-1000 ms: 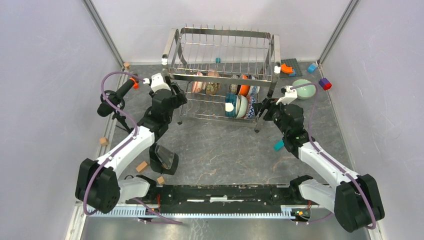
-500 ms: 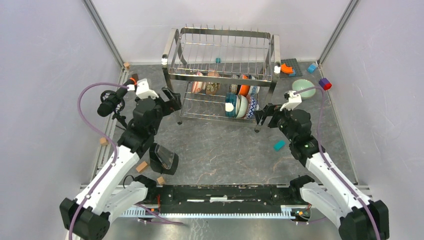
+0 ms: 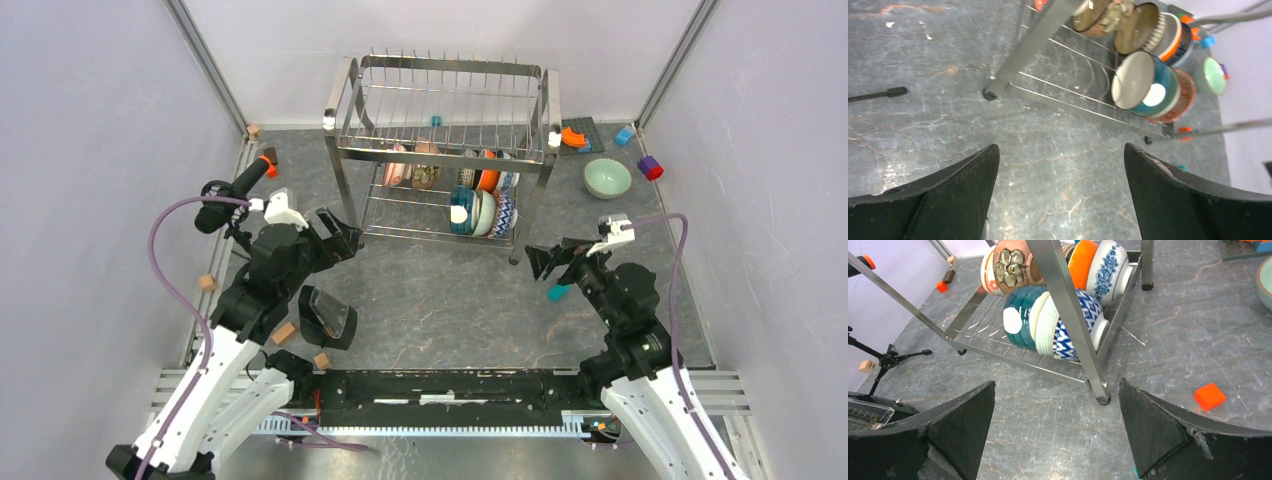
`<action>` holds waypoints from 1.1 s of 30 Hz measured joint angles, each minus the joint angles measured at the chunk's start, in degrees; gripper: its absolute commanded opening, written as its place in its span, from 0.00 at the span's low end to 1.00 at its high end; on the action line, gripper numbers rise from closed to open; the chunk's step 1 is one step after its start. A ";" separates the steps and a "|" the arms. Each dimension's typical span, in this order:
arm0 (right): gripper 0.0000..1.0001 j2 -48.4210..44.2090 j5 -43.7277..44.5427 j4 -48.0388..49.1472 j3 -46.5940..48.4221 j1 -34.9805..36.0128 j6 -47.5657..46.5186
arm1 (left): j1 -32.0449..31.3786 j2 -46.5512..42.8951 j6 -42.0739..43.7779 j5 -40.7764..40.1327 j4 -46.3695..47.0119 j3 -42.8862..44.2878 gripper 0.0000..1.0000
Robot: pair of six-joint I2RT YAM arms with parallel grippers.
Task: Unload the bowls from the dish rack
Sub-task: Adjust the dish rack at the center of the board, then pick up the bowl from the dish rack.
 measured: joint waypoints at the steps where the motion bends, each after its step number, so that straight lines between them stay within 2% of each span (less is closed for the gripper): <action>1: 0.98 -1.88 0.33 -0.28 -1.09 -0.04 0.09 | 0.00 -1.31 -0.04 1.29 -0.57 -0.04 1.00; 6: 0.98 -5.62 3.96 -3.15 -5.27 -0.11 1.90 | -0.04 -8.04 -2.03 9.73 0.46 -2.56 1.00; 10: 0.98 -5.73 5.40 -4.13 -6.80 -0.20 3.13 | -1.84 -9.38 -3.78 13.73 3.56 -6.03 1.00; 13: 0.98 -6.91 5.95 -3.65 -8.52 -0.20 3.43 | -7.89 -7.26 -4.17 12.24 4.07 -6.86 1.00; 17: 0.98 -9.42 6.73 -2.45 -11.34 -0.20 3.19 | -22.73 -1.40 -3.93 4.52 5.73 -5.84 1.00; 20: 0.98 -9.77 6.38 -1.14 -12.57 -0.20 2.34 | -29.16 4.70 -3.54 0.70 7.74 -3.48 1.00; 25: 0.98 -10.88 4.31 3.06 -14.78 -0.20 1.16 | -29.79 12.11 -3.50 -3.19 15.87 -3.17 1.00; 29: 0.97 -11.96 2.54 8.92 -17.79 -0.20 1.70 | -29.68 17.64 -3.30 -6.43 26.38 -3.39 1.00; 33: 0.96 -11.80 1.11 13.60 -19.45 -0.20 3.06 | -27.61 26.47 -3.13 -5.97 31.52 -0.81 0.97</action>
